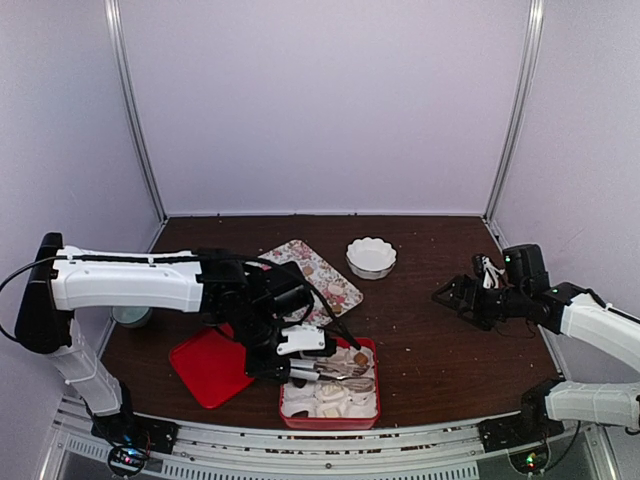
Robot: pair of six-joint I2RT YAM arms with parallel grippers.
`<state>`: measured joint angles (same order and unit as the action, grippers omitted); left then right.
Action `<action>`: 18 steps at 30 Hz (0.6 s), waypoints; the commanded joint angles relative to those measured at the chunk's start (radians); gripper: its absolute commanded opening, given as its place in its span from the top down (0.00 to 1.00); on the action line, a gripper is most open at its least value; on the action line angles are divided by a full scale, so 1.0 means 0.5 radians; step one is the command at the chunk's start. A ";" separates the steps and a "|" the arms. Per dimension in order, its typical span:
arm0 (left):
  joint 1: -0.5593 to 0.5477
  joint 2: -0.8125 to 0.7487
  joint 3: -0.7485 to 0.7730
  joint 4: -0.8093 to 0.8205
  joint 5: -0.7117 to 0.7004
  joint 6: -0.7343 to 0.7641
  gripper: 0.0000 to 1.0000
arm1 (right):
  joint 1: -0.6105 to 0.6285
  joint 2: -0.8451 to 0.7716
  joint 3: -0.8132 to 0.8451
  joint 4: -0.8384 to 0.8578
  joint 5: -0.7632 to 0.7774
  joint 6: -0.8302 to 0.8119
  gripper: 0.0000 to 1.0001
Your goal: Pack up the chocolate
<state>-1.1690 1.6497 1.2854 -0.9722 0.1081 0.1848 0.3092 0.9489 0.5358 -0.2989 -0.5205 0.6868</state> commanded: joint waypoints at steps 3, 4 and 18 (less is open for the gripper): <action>-0.007 -0.074 0.036 0.012 0.012 0.010 0.66 | 0.007 0.021 0.007 -0.006 -0.001 -0.005 0.00; -0.005 -0.095 0.028 0.009 0.009 -0.001 0.66 | 0.007 0.030 0.009 0.003 -0.003 -0.004 0.00; 0.590 -0.342 0.063 0.021 -0.064 -0.199 0.65 | 0.007 0.151 0.098 0.059 -0.019 -0.014 0.00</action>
<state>-0.9615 1.4651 1.2751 -0.9783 0.1074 0.1219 0.3092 1.0103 0.5404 -0.2947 -0.5236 0.6857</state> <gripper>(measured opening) 0.346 0.999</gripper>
